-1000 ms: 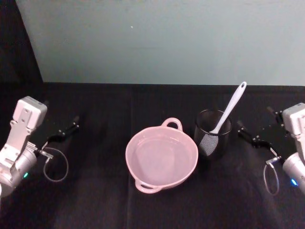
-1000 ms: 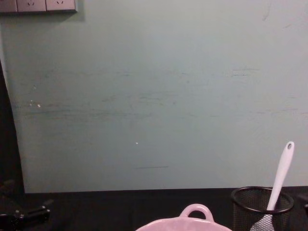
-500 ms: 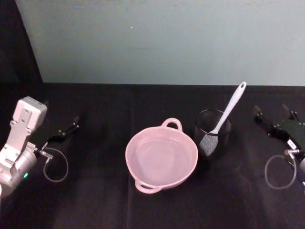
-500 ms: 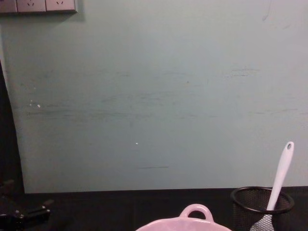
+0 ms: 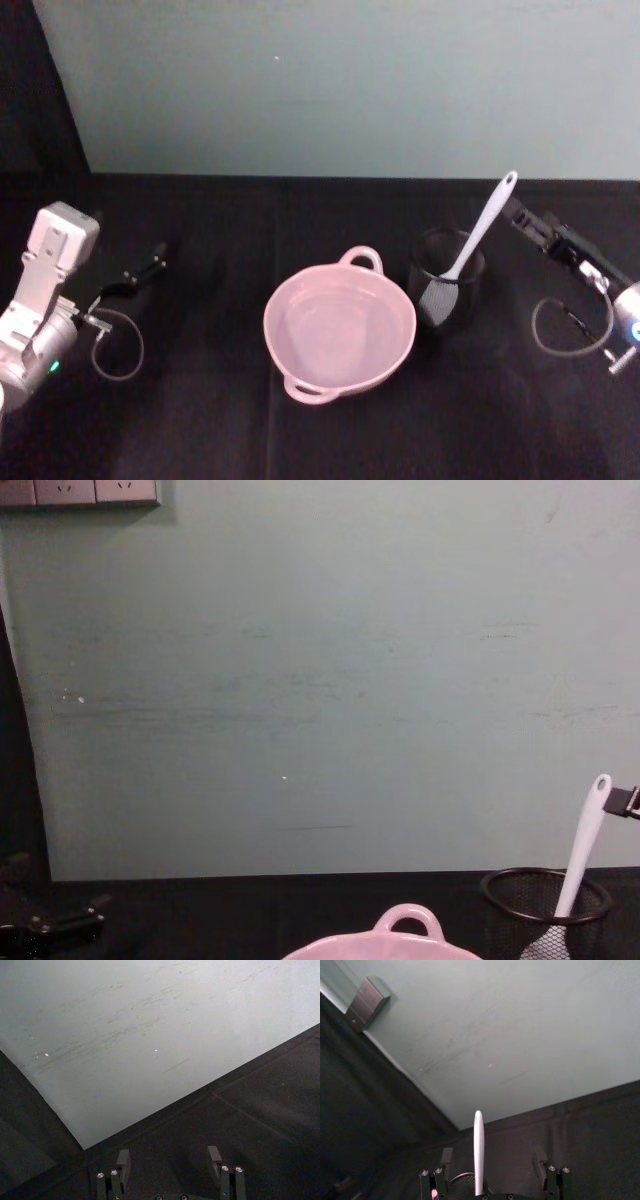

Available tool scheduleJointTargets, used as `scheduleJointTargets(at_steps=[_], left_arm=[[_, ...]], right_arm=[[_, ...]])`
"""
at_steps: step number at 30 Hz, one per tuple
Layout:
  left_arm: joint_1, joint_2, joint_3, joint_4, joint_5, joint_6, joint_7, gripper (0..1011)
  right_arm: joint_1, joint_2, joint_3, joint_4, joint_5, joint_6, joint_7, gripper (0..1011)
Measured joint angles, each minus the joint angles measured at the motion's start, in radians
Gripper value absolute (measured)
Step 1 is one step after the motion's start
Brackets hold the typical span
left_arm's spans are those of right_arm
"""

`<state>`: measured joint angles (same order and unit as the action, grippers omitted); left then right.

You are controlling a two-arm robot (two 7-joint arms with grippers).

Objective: Use the one hand to pick up the spoon and stir the clear water in the bowl.

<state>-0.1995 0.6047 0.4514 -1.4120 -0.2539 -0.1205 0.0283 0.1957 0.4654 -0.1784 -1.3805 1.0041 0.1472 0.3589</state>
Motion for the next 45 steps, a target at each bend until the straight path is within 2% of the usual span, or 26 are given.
scheduleJointTargets(at_steps=[3,9,15,25,33,34,38,39,40,41,45], left_arm=[[0.0,0.0,0.0,0.0,0.0,0.0,0.0,1005],[0.0,0.0,0.0,0.0,0.0,0.0,0.0,1005],[0.0,0.0,0.0,0.0,0.0,0.0,0.0,1005],[0.0,0.0,0.0,0.0,0.0,0.0,0.0,1005],[0.0,0.0,0.0,0.0,0.0,0.0,0.0,1005],[0.0,0.0,0.0,0.0,0.0,0.0,0.0,1005],[0.0,0.0,0.0,0.0,0.0,0.0,0.0,1005],[0.0,0.0,0.0,0.0,0.0,0.0,0.0,1005],[0.0,0.0,0.0,0.0,0.0,0.0,0.0,1005],[0.0,0.0,0.0,0.0,0.0,0.0,0.0,1005],[0.0,0.0,0.0,0.0,0.0,0.0,0.0,1005]], right_arm=[[0.054,0.001,-0.016,0.067,0.044,0.051,0.055,1003],[0.13,-0.006,-0.044,0.18,0.1,0.096,0.153,1002],[0.159,-0.016,-0.062,0.221,0.13,0.097,0.219,1003],[0.178,-0.008,-0.092,0.246,0.143,0.07,0.272,998],[0.187,0.0,-0.11,0.253,0.145,0.051,0.268,821],[0.19,0.001,-0.114,0.255,0.149,0.051,0.267,768],[0.197,0.003,-0.124,0.262,0.154,0.046,0.265,695],[0.199,0.004,-0.126,0.264,0.156,0.045,0.265,633],[0.2,0.004,-0.128,0.266,0.157,0.044,0.264,625],[0.202,0.004,-0.13,0.268,0.158,0.043,0.264,556],[0.208,0.005,-0.139,0.28,0.167,0.037,0.262,432]])
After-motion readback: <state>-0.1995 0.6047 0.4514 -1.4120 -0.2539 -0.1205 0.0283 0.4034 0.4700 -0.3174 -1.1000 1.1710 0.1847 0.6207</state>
